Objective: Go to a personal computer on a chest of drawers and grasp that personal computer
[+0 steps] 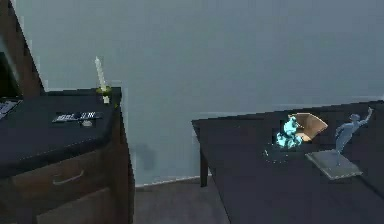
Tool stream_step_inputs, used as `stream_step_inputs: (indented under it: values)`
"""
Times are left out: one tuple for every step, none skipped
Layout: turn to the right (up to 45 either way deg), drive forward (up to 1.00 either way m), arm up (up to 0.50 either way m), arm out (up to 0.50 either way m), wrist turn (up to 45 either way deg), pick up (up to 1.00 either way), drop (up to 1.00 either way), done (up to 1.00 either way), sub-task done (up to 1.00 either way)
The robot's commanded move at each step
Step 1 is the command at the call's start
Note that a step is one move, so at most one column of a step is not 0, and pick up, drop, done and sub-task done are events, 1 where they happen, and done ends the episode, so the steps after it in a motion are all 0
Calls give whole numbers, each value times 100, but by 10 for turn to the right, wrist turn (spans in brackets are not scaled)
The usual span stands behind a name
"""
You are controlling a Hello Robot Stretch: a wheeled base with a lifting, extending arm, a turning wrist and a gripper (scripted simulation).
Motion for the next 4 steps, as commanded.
stream_step_inputs:
  values:
    - [-450,0,0,0,0,0,0,0,0]
    - [-90,0,0,0,0,0,0,0,0]
    - [0,20,0,0,0,0,0,0,0]
    - [450,0,0,0,0,0,0,0,0]
